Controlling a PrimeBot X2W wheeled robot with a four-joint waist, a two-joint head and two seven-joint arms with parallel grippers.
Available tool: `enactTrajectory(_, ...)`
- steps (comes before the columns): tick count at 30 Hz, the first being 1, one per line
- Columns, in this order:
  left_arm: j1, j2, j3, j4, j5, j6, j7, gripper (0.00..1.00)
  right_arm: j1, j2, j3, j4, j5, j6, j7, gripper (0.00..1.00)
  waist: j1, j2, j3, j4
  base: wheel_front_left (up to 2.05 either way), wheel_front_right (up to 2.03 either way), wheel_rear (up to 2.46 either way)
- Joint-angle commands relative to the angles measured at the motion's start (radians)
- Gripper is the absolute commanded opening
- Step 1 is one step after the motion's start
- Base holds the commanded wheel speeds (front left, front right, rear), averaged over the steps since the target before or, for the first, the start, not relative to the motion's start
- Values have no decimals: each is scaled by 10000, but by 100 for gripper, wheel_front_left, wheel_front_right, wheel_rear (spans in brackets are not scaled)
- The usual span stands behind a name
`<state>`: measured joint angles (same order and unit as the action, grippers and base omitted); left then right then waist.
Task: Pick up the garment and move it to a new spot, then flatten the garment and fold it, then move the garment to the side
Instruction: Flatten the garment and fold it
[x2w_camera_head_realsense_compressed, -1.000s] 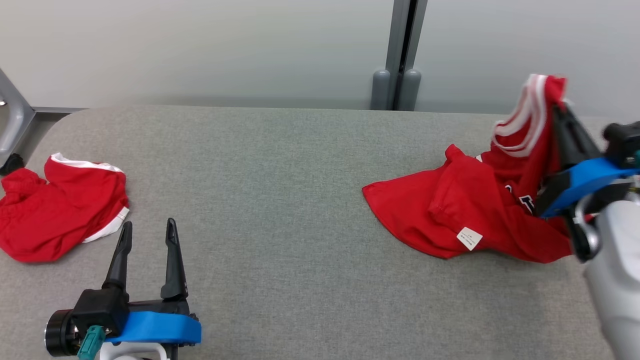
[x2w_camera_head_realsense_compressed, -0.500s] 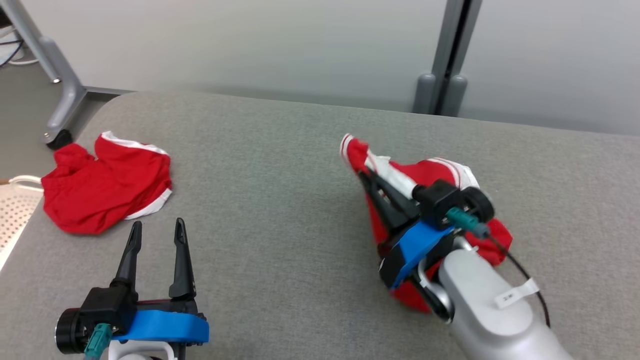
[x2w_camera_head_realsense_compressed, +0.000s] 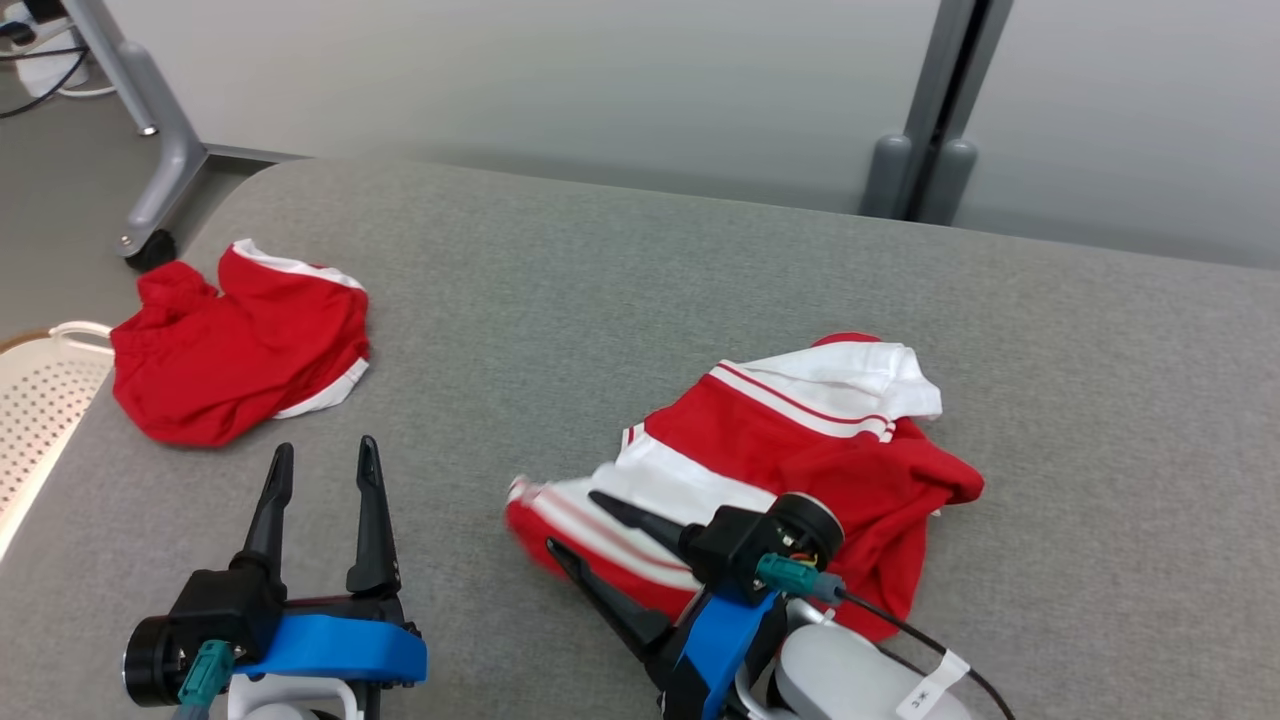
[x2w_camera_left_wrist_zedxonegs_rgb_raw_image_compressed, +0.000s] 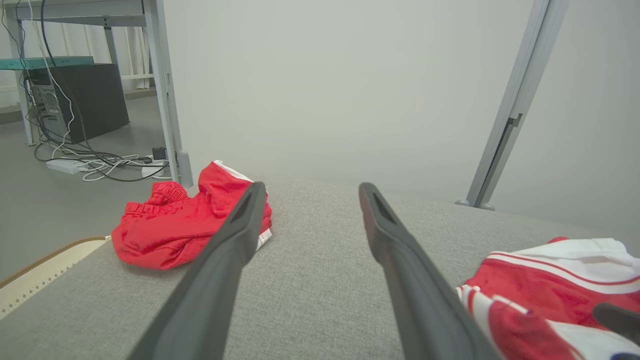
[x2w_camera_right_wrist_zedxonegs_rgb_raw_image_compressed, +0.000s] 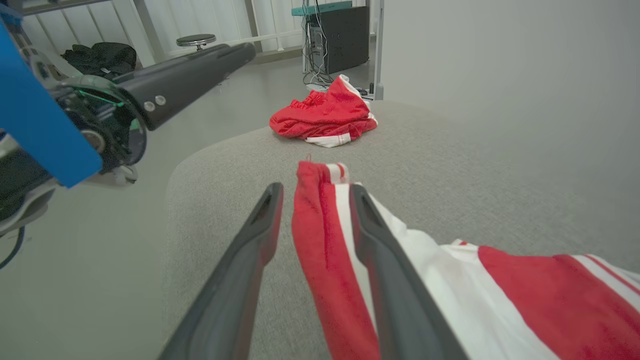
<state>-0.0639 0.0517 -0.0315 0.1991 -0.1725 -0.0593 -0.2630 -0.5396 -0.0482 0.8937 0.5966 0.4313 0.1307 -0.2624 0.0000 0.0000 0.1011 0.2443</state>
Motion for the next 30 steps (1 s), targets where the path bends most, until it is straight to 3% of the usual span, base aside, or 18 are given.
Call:
enactTrajectory(1, -40, -20, 63, 17, 13, 33, -27, 100, 28, -45, -119, -42, -25, 1, -37, 100, 0, 0, -43, -97, 0, 0, 0)
enactTrajectory(6, 67, -19, 204, -21, 114, 8, -27, 100, 249, -45, -1373, -558, -735, 1, -37, 100, 0, 0, -157, -559, 0, 0, 0)
enactTrajectory(15, 244, -18, 435, -123, 291, -80, -27, 100, 1976, -744, -5749, -1801, -2419, 1, -37, 100, 0, 0, -268, -1225, 0, 0, 0)
enactTrajectory(19, 343, -18, 534, -174, 347, -99, -27, 100, 3108, -774, -7039, -2242, -2894, 1, -35, 100, 0, 0, -244, -1355, 0, 0, 0)
enactTrajectory(24, 361, -20, 603, -188, 391, -145, -27, 100, 3941, -622, -7497, -2415, -3236, 1, -35, 100, 0, 0, -233, -1429, 0, 0, 0)
enactTrajectory(30, 309, -18, 463, -230, 410, -104, -27, 100, 3735, -571, -6873, -1953, -3262, 1, 398, 100, 0, 0, -198, -1338, 0, 0, 0)
